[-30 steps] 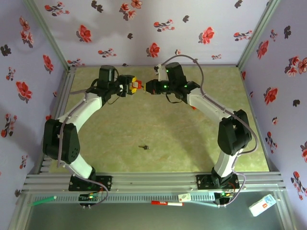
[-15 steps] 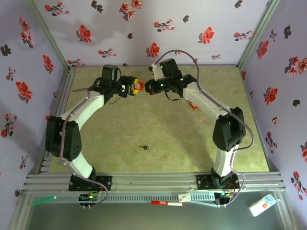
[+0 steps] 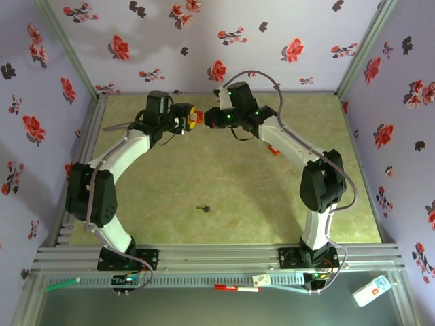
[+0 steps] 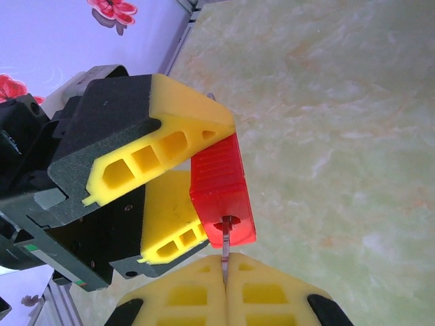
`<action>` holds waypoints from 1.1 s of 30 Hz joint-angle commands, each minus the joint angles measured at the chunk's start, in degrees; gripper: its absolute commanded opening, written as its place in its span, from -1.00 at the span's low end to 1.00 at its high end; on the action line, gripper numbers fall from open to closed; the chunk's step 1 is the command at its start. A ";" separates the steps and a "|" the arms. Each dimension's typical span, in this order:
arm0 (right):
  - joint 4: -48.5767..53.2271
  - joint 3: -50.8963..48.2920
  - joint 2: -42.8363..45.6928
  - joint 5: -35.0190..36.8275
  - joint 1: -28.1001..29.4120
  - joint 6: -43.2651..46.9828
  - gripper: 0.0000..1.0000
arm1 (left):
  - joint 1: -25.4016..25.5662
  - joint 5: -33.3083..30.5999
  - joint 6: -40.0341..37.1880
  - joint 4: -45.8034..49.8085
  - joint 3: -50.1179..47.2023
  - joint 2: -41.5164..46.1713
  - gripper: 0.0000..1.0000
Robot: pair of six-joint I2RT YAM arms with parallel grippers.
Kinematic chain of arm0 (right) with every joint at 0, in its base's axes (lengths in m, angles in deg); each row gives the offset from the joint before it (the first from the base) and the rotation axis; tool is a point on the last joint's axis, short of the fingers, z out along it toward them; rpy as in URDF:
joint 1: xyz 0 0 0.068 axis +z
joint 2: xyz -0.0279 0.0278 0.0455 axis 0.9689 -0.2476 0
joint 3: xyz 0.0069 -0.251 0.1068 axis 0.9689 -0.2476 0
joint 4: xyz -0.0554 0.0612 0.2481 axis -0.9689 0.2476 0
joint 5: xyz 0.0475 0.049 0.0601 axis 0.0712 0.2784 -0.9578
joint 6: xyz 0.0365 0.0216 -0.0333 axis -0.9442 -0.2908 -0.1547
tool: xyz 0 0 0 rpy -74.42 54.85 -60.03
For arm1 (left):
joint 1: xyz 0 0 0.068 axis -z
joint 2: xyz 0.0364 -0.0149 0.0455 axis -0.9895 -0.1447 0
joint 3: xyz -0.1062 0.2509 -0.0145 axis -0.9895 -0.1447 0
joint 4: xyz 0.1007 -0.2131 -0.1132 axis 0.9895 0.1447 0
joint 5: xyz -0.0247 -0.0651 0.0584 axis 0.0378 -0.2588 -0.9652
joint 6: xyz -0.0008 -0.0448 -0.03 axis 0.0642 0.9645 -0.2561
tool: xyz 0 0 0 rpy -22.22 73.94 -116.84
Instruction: Unlock with the key
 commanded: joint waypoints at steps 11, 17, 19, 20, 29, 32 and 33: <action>2.06 5.50 -5.00 9.58 6.79 5.77 -1.00 | 9.07 7.19 -4.06 2.37 6.62 -0.94 -1.00; -6.42 5.42 -6.21 3.90 6.68 -2.87 -1.00 | 11.03 2.93 -2.80 -2.93 6.89 -2.37 -1.00; -10.01 4.39 -6.30 1.56 6.10 -5.51 -1.00 | 11.36 2.78 -3.14 -3.39 7.34 -2.62 -1.00; -10.46 4.07 -6.28 1.39 5.72 -6.12 -1.00 | 11.42 2.46 -3.69 -2.98 7.27 -2.25 -1.00; -4.58 3.43 -5.01 7.77 3.42 -3.83 -1.00 | 11.37 -0.10 -5.60 -2.88 3.20 1.72 -1.00; -12.27 -1.18 -3.95 5.37 3.27 -8.06 -1.00 | 11.37 -1.10 -8.07 -0.13 4.61 2.56 -1.00; -15.43 -2.76 -3.74 4.26 2.91 -10.07 -1.00 | 11.35 -1.47 -9.30 1.22 5.44 2.89 -1.00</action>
